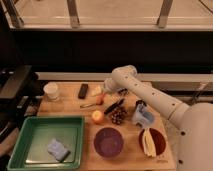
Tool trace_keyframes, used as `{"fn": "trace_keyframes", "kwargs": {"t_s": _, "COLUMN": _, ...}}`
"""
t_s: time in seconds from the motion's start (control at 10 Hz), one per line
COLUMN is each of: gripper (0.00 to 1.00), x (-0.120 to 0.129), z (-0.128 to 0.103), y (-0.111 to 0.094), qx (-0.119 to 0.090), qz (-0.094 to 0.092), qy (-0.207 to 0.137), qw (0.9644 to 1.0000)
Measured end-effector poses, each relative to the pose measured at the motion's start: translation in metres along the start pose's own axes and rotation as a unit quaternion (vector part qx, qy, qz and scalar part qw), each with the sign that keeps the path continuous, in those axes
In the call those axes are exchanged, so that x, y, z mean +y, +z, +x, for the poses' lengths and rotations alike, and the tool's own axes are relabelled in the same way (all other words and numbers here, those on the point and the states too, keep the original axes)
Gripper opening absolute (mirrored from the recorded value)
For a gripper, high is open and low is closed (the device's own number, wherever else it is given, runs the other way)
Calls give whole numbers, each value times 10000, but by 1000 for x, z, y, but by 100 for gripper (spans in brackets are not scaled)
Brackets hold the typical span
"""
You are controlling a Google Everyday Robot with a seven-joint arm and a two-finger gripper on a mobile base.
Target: Place pepper in plastic cup
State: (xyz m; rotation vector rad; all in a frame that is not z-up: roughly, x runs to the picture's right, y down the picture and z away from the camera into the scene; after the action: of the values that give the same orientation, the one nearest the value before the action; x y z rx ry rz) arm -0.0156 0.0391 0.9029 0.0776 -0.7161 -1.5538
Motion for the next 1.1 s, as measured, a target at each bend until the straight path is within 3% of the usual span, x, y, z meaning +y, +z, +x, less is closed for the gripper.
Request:
{"fn": "trace_keyframes", "kwargs": {"t_s": 0.2, "gripper": 80, "x": 3, "z": -1, "y": 15, "qx": -12, "qz": -10, "qy": -5, "qw": 10000}}
{"fn": "trace_keyframes", "kwargs": {"t_s": 0.6, "gripper": 80, "x": 4, "z": 4, "y": 28, "qx": 237, "qz": -41, "qy": -60, "qw": 9997}}
{"fn": "trace_keyframes", "kwargs": {"t_s": 1.1, "gripper": 80, "x": 4, "z": 8, "y": 45, "qx": 291, "qz": -60, "qy": -73, "qw": 9995}}
